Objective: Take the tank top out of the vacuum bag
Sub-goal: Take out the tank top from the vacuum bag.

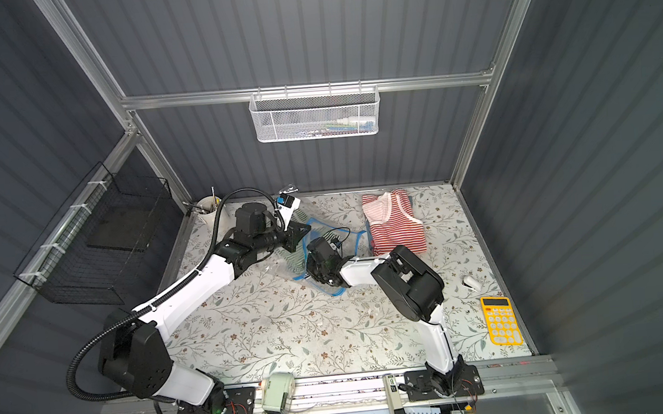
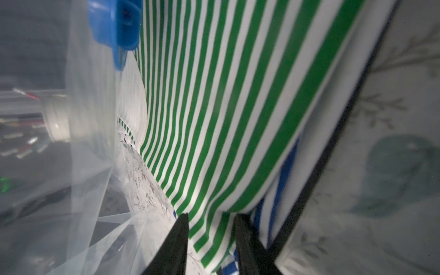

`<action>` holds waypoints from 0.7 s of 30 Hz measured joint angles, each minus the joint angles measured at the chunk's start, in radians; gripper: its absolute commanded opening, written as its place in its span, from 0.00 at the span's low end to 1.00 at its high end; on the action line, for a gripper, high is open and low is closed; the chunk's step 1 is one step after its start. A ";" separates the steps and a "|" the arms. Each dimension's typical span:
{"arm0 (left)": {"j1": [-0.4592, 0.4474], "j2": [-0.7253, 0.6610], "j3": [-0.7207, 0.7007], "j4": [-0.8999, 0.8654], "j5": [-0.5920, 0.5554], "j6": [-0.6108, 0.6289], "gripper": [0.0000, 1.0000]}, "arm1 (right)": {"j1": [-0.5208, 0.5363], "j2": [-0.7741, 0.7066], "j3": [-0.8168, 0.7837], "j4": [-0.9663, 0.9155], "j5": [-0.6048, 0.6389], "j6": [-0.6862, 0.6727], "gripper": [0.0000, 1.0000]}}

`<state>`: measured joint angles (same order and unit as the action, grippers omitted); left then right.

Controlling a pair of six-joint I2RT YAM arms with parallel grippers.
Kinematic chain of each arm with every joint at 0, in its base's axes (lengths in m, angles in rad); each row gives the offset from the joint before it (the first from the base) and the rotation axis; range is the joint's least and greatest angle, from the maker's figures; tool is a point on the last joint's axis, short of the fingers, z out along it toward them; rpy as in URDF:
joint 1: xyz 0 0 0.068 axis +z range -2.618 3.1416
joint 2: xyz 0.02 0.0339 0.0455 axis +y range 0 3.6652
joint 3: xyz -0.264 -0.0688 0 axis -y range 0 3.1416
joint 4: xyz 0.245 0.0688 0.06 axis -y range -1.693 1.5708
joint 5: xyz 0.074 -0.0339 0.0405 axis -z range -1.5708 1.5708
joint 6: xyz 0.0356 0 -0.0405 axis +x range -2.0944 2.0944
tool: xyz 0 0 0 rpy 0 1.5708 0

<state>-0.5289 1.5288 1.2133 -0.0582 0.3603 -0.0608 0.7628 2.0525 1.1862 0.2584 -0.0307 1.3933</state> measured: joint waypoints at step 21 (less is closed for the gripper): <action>0.000 0.000 0.000 0.000 -0.001 0.000 0.00 | -0.006 -0.109 0.002 -0.085 0.033 -0.071 0.00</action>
<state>-0.5289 1.5288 1.2133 -0.0578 0.3592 -0.0608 0.7563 1.9438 1.1877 0.1730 0.0021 1.3224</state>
